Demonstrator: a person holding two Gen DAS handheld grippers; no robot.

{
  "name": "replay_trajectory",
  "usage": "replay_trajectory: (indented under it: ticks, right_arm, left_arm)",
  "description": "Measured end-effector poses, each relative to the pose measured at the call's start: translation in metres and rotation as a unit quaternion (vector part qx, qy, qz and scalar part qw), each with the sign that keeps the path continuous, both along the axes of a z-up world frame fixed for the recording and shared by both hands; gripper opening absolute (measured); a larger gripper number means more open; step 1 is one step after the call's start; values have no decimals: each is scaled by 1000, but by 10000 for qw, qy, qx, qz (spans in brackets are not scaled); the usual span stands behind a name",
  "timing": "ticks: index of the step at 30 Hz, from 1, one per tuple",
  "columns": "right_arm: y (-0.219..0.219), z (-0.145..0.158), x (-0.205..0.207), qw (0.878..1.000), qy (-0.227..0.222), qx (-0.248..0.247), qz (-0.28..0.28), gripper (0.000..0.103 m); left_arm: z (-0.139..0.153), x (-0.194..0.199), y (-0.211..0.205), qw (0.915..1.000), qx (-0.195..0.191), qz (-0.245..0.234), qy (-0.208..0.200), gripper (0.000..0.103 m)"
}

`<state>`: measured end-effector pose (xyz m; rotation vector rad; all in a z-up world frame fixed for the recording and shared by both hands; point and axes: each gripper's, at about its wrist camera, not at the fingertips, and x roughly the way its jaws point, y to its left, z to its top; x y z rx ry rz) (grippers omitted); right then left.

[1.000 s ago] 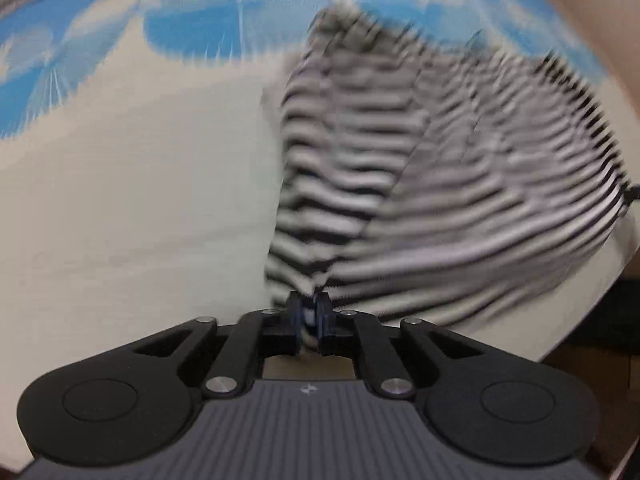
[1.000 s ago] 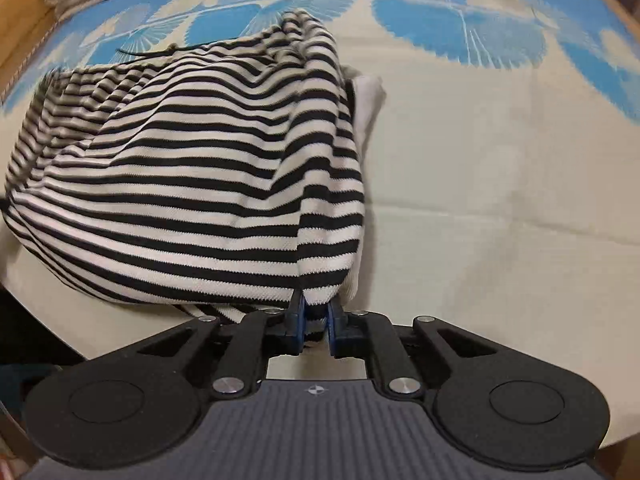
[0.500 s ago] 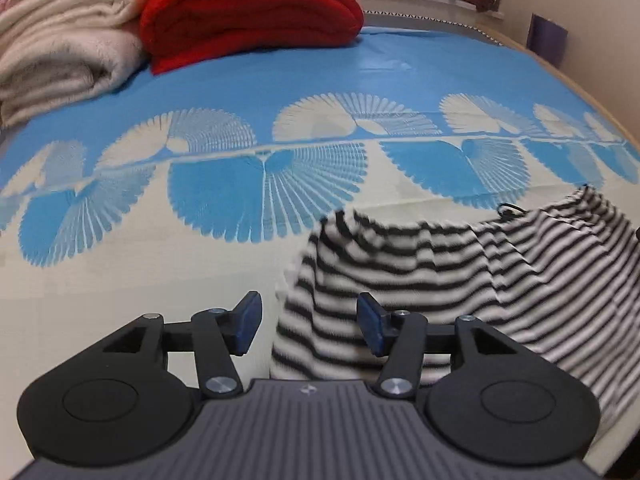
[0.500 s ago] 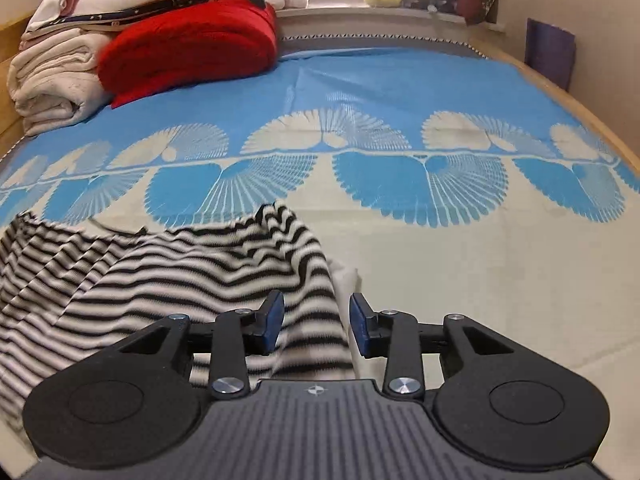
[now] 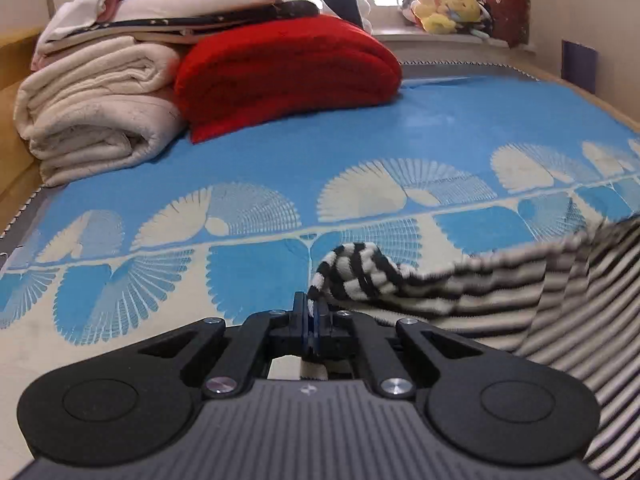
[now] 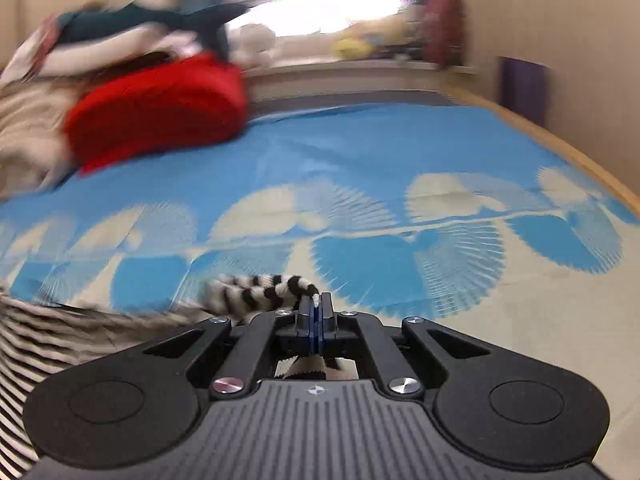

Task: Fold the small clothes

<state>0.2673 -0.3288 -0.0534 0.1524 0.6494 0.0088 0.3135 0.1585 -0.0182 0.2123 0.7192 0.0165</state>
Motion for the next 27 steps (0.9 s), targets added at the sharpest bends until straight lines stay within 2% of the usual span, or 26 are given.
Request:
replay_trajectory:
  ticks: [3,4,5,6,8,10,12,14,15,16,18,19,20,21,23,25,26,27]
  right_arm:
    - [16,-25,17,9951,878,-411,217,3]
    - [18,-33,20,9915,1203,-406,284,4]
    - [19,-32,19,9914,1226,-406,235,5]
    - [18,-26,16,9934,1056,-407,161,12]
    - [14,-7,3,9980,516,-363,84,33]
    - [11,7,-11,9991,226,-127,335,35]
    - [14,10,-23,9944,251,280,983,35]
    - [25,4,-27,9821,594,600,1686,35]
    - [32,-2,-28,9731,850,707,2022,35]
    - [42,-9,-28,9660,1104,642,2250,35]
    - [64,-28,-30,9598,1539,-76,2344,38]
    - [71,-34,-31,9584,1613,-397,2323,38]
    - [75,-35,-33,9577,1604,-633,2304,38]
    - [75,-31,-35,9595,1540,-626,2275,38]
    - [65,-15,-42,9654,1373,-300,2198,38]
    - [51,-2,-54,9669,1188,9,2259,38]
    - [44,2,-62,9648,1156,121,2359,39]
    - [38,3,-69,9619,1201,169,2450,39]
  left_arm:
    - [-21,15,-11,9968,193,5,778,8]
    - [-23,17,-11,9955,112,28,940,10]
    - [-21,16,-9,9953,-49,30,971,11]
    - [-13,13,-5,9959,-228,16,876,14]
    - [6,4,1,9967,-543,-41,596,38]
    - [19,-9,7,9937,-975,-251,492,39]
    - [15,-12,5,9851,-1330,-648,879,39]
    - [3,-8,-5,9747,-1469,-1051,1317,39]
    - [-6,-7,-13,9726,-1339,-1211,1466,39]
    - [-13,-8,-20,9740,-1133,-1220,1535,38]
    - [-38,3,-29,9790,-505,-819,1799,39]
    - [-48,7,-27,9798,-326,-538,1899,48]
    - [-50,9,-23,9801,-356,-308,1930,52]
    - [-46,10,-18,9806,-539,-103,1883,52]
    - [-25,5,-14,9856,-636,175,1556,44]
    - [-1,-7,-11,9885,-864,33,1240,44]
    - [7,-13,-8,9861,-1112,-144,1228,44]
    - [12,-21,-7,9801,-1408,-397,1341,45]
